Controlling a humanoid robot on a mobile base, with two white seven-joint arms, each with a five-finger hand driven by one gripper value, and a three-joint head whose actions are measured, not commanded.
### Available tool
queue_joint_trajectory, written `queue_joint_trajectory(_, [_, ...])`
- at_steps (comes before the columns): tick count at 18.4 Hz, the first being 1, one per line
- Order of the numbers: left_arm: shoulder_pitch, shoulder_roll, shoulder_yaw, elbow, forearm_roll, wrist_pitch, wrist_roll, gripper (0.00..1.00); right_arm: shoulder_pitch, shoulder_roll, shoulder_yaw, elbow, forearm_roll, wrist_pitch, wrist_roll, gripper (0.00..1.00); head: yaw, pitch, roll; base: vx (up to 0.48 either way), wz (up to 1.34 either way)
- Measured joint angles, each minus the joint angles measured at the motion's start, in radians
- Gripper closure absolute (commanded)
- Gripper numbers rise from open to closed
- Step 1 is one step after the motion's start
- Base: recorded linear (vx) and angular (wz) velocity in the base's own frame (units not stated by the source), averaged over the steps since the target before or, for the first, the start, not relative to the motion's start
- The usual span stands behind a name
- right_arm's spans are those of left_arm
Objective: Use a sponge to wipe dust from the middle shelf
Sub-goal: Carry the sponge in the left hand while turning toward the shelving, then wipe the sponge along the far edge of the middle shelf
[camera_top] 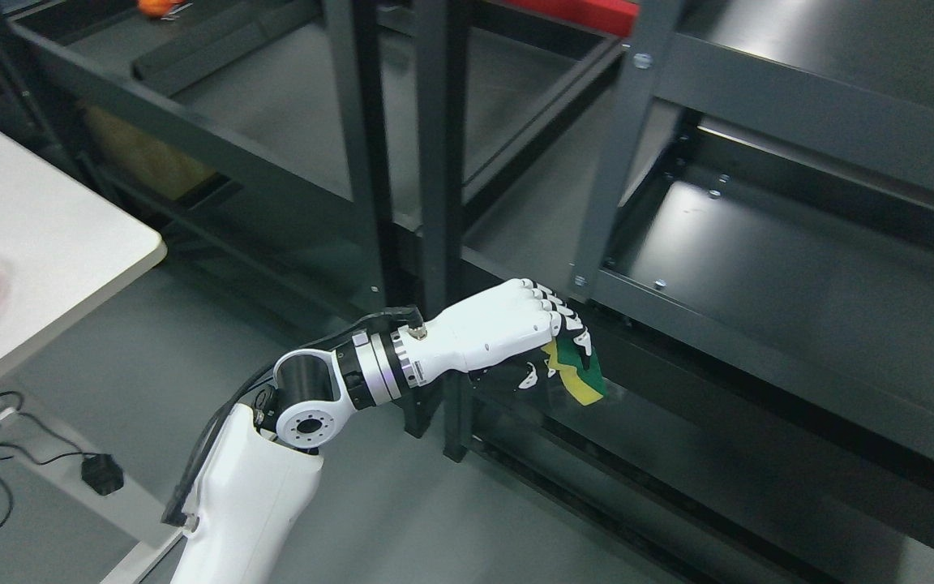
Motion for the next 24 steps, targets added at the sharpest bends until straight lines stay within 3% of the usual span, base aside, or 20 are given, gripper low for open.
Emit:
queue_joint_trajectory(6, [-0.139, -0.001, -0.050, 0.010, 0.031, 0.011, 0.005, 0.99, 0.000, 0.000, 0.000, 0.000, 0.000, 0.000, 0.000, 0.00, 0.0000, 0.000, 0.000, -0.126, -0.83])
queue_joint_trajectory(12, [-0.393, -0.001, -0.154, 0.017, 0.132, 0.143, 0.034, 0.98, 0.000, 0.000, 0.000, 0.000, 0.000, 0.000, 0.000, 0.00, 0.0000, 0.000, 0.000, -0.046, -0.48])
queue_joint_trajectory(17, [-0.594, -0.001, -0.268, 0.020, 0.222, 0.308, 0.134, 0.99, -0.001, 0.000, 0.000, 0.000, 0.000, 0.000, 0.000, 0.00, 0.0000, 0.000, 0.000, 0.004, -0.10])
queue_joint_trajectory(21, [-0.682, -0.001, -0.370, 0.031, 0.222, 0.428, 0.276, 0.99, -0.001, 0.000, 0.000, 0.000, 0.000, 0.000, 0.000, 0.00, 0.0000, 0.000, 0.000, 0.026, 0.07])
queue_joint_trajectory(24, [-0.714, -0.001, -0.438, 0.047, 0.219, 0.461, 0.344, 0.99, -0.001, 0.000, 0.000, 0.000, 0.000, 0.000, 0.000, 0.00, 0.0000, 0.000, 0.000, 0.007, 0.01])
